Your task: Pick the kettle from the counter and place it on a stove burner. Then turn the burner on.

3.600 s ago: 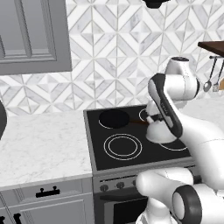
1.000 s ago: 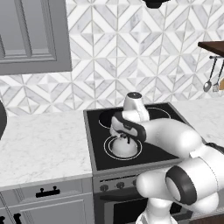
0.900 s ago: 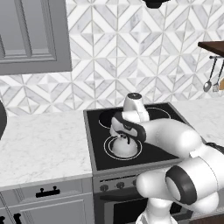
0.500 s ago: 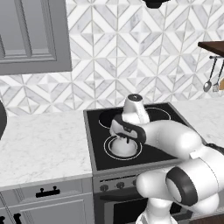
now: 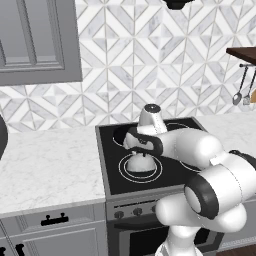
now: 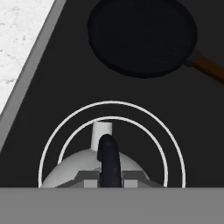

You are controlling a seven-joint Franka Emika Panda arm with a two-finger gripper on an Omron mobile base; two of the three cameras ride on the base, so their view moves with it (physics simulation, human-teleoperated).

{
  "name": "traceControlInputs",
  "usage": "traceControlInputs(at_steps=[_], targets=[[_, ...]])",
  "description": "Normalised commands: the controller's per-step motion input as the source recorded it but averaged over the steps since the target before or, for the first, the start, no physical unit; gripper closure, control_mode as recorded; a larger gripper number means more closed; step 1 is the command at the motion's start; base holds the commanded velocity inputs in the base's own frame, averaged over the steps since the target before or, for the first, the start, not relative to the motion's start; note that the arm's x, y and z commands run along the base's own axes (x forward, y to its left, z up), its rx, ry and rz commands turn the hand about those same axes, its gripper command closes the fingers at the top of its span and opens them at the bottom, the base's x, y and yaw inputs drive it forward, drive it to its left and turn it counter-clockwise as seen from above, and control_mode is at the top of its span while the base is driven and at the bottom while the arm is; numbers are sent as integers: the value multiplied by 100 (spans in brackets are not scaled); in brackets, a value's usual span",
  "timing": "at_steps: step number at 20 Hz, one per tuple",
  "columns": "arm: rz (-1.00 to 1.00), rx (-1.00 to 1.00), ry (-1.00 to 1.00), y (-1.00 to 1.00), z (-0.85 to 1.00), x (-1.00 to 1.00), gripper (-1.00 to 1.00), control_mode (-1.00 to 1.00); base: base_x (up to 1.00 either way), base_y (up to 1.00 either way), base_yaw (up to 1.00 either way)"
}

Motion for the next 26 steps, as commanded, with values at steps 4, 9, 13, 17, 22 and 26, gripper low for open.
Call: traceControlInputs(at_steps=[4, 9, 13, 17, 22, 26], targets=[[-1, 0, 0, 0, -21, -6, 100, -100, 0, 0, 0], [-1, 0, -3, 0, -10, -21, 100, -100, 0, 0, 0], [0, 0, -17, 0, 0, -7, 100, -100, 0, 0, 0], [0, 0, -20, 0, 0, 0, 100, -100, 0, 0, 0], [0, 0, -18, 0, -18, 9, 100, -100, 0, 0, 0], [0, 0, -18, 0, -14, 7, 100, -100, 0, 0, 0]])
